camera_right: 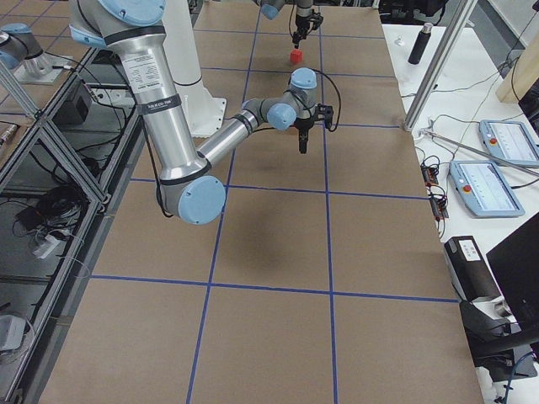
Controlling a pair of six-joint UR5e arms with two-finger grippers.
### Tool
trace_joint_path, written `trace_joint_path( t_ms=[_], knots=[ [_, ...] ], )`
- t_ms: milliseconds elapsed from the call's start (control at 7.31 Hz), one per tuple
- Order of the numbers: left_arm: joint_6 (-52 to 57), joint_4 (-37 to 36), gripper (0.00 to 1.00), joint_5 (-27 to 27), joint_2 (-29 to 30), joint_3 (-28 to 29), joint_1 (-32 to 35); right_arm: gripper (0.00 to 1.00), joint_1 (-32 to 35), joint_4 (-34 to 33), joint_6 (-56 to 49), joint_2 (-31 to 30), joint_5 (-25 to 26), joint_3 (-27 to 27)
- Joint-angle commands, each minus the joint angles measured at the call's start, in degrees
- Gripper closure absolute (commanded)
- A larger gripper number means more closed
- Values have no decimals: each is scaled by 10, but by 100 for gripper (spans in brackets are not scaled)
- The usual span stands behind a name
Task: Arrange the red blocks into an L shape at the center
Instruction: 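Release the cube and move the left gripper to the last red cube, then grasp the last red cube with the left gripper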
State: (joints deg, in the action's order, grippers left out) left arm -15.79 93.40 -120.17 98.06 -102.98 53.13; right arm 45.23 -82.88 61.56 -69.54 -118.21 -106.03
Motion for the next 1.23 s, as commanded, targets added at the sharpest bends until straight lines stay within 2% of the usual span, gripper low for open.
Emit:
trace_joint_path(
  t_ms=[0,137,821,958,1095],
  knots=[
    [2,-1,1,-23,18,42,-5,0,-1,0,0,-2,0,1],
    [0,-1,1,-27,34,57,-6,0,-1,0,1,-2,0,0],
    [0,0,1,-27,37,81,-14,0,-1,0,1,-1,0,0],
    [0,1,5,-27,37,86,-17,0,-1,0,1,-2,0,0],
    [1,1,17,-26,37,86,-19,0,-1,0,1,-2,0,0]
  ],
)
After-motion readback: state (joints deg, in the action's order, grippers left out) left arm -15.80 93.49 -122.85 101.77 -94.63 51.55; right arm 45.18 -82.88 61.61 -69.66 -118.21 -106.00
